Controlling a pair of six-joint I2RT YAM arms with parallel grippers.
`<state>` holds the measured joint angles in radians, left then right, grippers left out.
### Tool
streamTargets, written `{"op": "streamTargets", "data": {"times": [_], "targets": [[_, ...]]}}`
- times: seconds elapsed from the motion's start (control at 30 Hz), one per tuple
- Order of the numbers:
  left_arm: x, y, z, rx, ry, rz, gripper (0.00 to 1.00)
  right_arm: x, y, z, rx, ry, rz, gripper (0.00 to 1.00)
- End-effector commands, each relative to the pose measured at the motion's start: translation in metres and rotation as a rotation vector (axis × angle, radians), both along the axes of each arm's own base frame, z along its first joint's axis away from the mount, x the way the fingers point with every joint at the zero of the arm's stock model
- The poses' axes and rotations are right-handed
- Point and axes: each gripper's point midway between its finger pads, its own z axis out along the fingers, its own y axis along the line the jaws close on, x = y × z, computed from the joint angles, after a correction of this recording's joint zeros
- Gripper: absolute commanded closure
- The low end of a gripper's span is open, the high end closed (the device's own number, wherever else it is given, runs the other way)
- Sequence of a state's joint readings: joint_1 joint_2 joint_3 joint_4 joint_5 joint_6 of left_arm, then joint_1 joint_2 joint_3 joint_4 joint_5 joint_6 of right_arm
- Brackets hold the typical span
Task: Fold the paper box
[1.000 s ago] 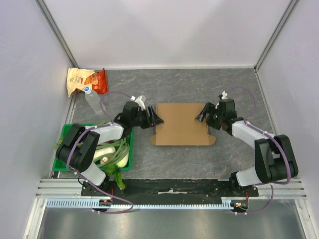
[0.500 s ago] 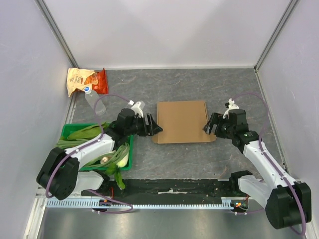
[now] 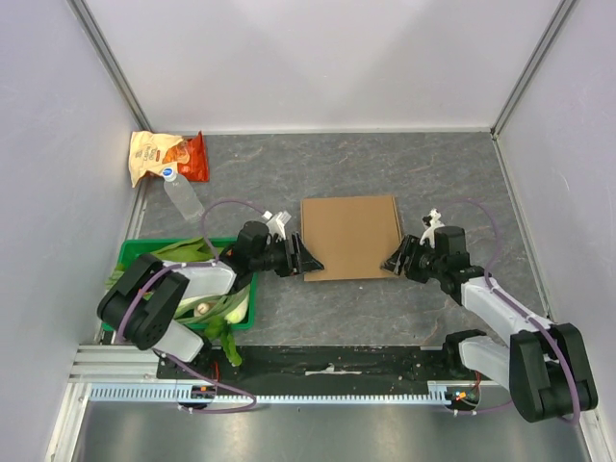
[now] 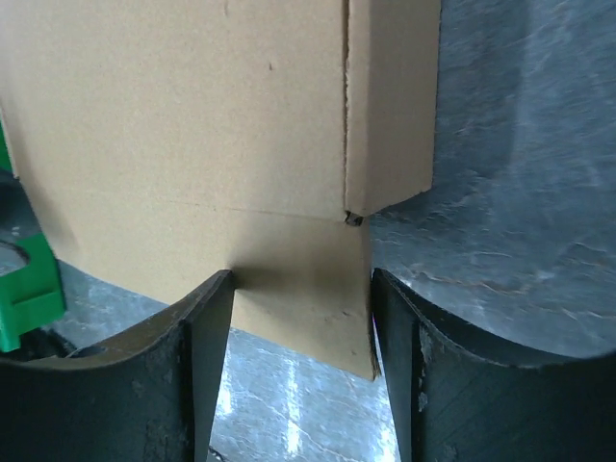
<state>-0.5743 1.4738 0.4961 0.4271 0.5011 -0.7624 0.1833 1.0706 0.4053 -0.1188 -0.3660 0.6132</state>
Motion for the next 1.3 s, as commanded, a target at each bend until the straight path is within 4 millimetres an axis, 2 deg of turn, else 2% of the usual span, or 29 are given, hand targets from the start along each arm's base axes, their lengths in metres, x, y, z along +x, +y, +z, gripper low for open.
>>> {"op": "streamTargets", "data": {"times": [0.0,0.07,0.13,0.17,0.2,0.23,0.27,0.3,0.33,0.37,0.4,0.5,0.53,0.63,0.67,0.7,0.73,0.77,0.8,0.87,0.93,1.0,1.1,1.13,1.2,1.23,1.27], "targets": [[-0.007,-0.023,0.03,-0.222,0.016,-0.06,0.34,0.004,0.038,0.024,0.264,-0.051,0.059,0.34],[-0.008,-0.022,0.028,-0.238,0.02,-0.048,0.35,0.003,0.037,0.023,0.268,-0.043,0.05,0.34],[-0.007,-0.017,0.018,-0.187,0.027,-0.028,0.36,0.009,0.021,0.015,0.146,-0.055,0.02,0.32],[-0.005,-0.015,0.014,-0.161,0.021,-0.02,0.35,0.005,0.013,0.013,0.083,-0.014,0.004,0.27],[0.0,-0.011,0.015,-0.127,-0.022,-0.006,0.34,0.006,0.001,0.01,-0.002,-0.025,0.004,0.25],[-0.003,-0.005,0.008,-0.084,0.001,0.003,0.33,0.012,-0.016,0.008,-0.09,-0.028,-0.058,0.22],[-0.003,-0.002,0.006,-0.055,-0.002,0.008,0.32,0.01,-0.024,0.013,-0.136,-0.022,-0.077,0.18],[0.004,0.001,0.014,-0.028,-0.055,0.026,0.32,0.01,-0.03,0.016,-0.166,-0.029,-0.09,0.16],[-0.001,0.009,0.007,0.026,-0.022,0.035,0.31,0.012,-0.037,0.02,-0.204,-0.04,-0.112,0.13],[0.001,0.013,0.01,0.053,-0.05,0.038,0.3,0.012,-0.039,0.028,-0.209,-0.05,-0.118,0.11],[0.007,0.017,0.024,0.057,-0.101,0.07,0.3,0.013,-0.039,0.033,-0.212,-0.059,-0.113,0.09],[0.006,0.031,0.035,0.111,-0.145,0.101,0.3,0.012,-0.044,0.048,-0.24,-0.095,-0.115,0.07],[0.007,0.034,0.049,0.103,-0.187,0.115,0.29,0.011,-0.045,0.05,-0.238,-0.101,-0.125,0.06],[0.013,0.046,0.062,0.12,-0.245,0.184,0.25,0.008,-0.029,0.062,-0.116,-0.1,-0.175,0.05],[0.017,0.046,0.066,0.106,-0.264,0.204,0.23,0.003,-0.018,0.069,-0.035,-0.102,-0.17,0.03],[0.019,0.045,0.069,0.096,-0.267,0.209,0.22,0.001,-0.012,0.069,0.026,-0.094,-0.187,0.03],[0.022,0.043,0.064,0.098,-0.248,0.209,0.22,-0.002,-0.005,0.062,0.098,-0.081,-0.203,0.03],[0.024,0.038,0.071,0.076,-0.245,0.205,0.21,-0.005,0.004,0.068,0.211,-0.069,-0.245,0.03],[0.028,0.035,0.073,0.065,-0.249,0.205,0.22,-0.011,0.016,0.07,0.299,-0.053,-0.219,0.05],[0.03,0.031,0.072,0.052,-0.241,0.203,0.23,-0.013,0.028,0.068,0.413,-0.089,-0.217,0.1],[0.034,0.029,0.079,0.021,-0.266,0.209,0.25,-0.013,0.04,0.076,0.54,-0.121,-0.212,0.15],[0.031,0.028,0.08,0.005,-0.274,0.204,0.25,-0.016,0.05,0.077,0.625,-0.095,-0.216,0.18],[0.028,0.03,0.079,-0.002,-0.269,0.207,0.26,-0.017,0.058,0.072,0.668,-0.097,-0.245,0.19],[0.027,0.03,0.08,-0.009,-0.273,0.207,0.26,-0.013,0.055,0.07,0.677,-0.128,-0.28,0.2],[0.024,0.032,0.08,-0.017,-0.276,0.21,0.26,-0.014,0.059,0.059,0.674,-0.105,-0.298,0.21],[0.023,0.033,0.08,-0.018,-0.277,0.212,0.26,-0.011,0.059,0.063,0.698,-0.13,-0.31,0.22],[0.021,0.034,0.079,-0.018,-0.277,0.212,0.26,-0.009,0.06,0.056,0.692,-0.113,-0.321,0.25]]}}
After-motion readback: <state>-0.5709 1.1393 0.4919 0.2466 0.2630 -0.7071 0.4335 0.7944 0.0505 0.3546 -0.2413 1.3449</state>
